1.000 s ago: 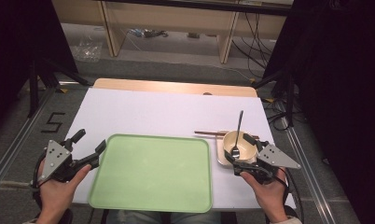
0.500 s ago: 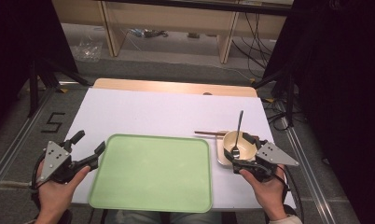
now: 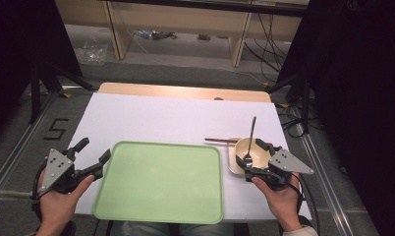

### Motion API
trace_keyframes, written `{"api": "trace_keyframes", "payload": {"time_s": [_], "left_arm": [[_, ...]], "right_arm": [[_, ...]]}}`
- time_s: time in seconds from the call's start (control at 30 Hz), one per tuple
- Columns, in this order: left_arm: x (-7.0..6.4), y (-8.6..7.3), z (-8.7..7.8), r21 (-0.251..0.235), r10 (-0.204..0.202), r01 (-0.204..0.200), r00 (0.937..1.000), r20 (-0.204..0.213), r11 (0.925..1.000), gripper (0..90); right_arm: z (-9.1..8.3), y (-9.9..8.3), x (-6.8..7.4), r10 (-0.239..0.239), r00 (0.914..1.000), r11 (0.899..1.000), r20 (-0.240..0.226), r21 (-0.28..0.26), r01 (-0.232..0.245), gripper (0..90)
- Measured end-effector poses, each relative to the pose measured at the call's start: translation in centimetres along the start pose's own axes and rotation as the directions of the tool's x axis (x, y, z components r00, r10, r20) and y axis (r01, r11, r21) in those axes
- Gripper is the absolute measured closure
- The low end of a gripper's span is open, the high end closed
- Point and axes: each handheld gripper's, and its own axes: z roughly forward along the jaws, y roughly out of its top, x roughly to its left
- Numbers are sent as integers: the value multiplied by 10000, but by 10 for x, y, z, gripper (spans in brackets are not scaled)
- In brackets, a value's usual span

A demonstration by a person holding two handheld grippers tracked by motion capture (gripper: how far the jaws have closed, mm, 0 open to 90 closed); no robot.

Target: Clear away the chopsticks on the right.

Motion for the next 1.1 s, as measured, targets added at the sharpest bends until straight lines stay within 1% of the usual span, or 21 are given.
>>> {"api": "trace_keyframes", "payload": {"time_s": [0.03, 0.07, 0.13, 0.17, 0.2, 0.27, 0.37, 0.47, 0.53, 0.57, 0.6, 0.7, 0.77, 0.83, 0.87, 0.9, 0.93, 1.0, 1.03, 1.07, 1.1], "left_arm": [[0, 0, 0, -24, 11, -11, 10000, 2, 10000, 234], [0, 0, 0, -26, 22, -22, 10000, -7, 10000, 232], [0, 0, 0, -46, 11, -11, 10000, -21, 10000, 231], [1, 0, 0, -36, 55, -55, 10000, -32, 10000, 230], [1, 0, 0, -26, -6, 6, 10000, -43, 10000, 231], [1, 0, 0, -25, -42, 42, 10000, -57, 10000, 232], [1, -1, 0, -34, -45, 44, 10000, -39, 10000, 233], [1, 0, 0, -50, 3, -3, 10000, -41, 10000, 234], [1, 0, 0, -15, -21, 21, 10000, -34, 10000, 235], [1, 0, 0, 1, -7, 7, 10000, -20, 10000, 236], [1, -1, 0, -2, -22, 22, 10000, -6, 10000, 236], [0, 0, 0, -1, -18, 18, 10000, -18, 10000, 236], [1, -1, 0, -3, -34, 34, 10000, -26, 10000, 237], [1, -1, 0, -25, -56, 56, 10000, -27, 10000, 238], [1, 0, 0, -21, -37, 37, 10000, -19, 10000, 238], [1, 0, 0, -21, -37, 37, 10000, -19, 10000, 239], [1, 0, 0, -16, -29, 29, 10000, -15, 10000, 239], [1, -1, 0, -23, -35, 35, 10000, -21, 10000, 239], [1, -1, 0, -17, -43, 43, 10000, -19, 10000, 239], [1, -1, 0, -23, -45, 45, 10000, -15, 10000, 239], [1, -1, 0, -23, -45, 45, 10000, -22, 10000, 239]], "right_arm": [[1, 0, 0, 30, 10000, 9999, -4, -114, -30, 161], [-1, 0, 2, 515, 9985, 9986, -205, 131, -512, 161], [-1, 0, 3, 567, 9981, 9983, -221, 110, -564, 161], [-1, 0, 1, 281, 9995, 9996, -148, 35, -281, 161], [0, 3, 0, -142, 9997, 9999, 178, 61, 141, 161], [0, 5, -1, -301, 9992, 9995, 247, 142, 297, 168], [0, 8, -4, -457, 9982, 9988, 396, 190, 450, 176], [2, 13, -8, -321, 9983, 9992, 484, 261, 308, 198], [1, 19, -12, -386, 9962, 9985, 778, 424, 353, 221], [3, 21, -14, -399, 9961, 9979, 787, 533, 357, 249], [3, 24, -17, -592, 9935, 9959, 975, 743, 520, 270], [9, 30, -24, -730, 9932, 9884, 907, 1393, 599, 328], [16, 35, -28, -968, 9932, 9749, 655, 2072, 813, 365], [23, 39, -31, -1206, 9917, 9640, 448, 2439, 1062, 381], [33, 43, -33, -1469, 9891, 9478, 102, 2877, 1378, 411], [37, 44, -33, -1664, 9860, 9356, -72, 3146, 1602, 418], [37, 44, -33, -1664, 9860, 9356, -72, 3146, 1602, 418], [48, 47, -34, -2038, 9773, 9056, -571, 3683, 2104, 456], [58, 48, -34, -2329, 9666, 8765, -1072, 4075, 2564, 467], [62, 49, -34, -2371, 9633, 8645, -1256, 4252, 2682, 485], [62, 49, -34, -2371, 9633, 8645, -1256, 4252, 2682, 485]]}}
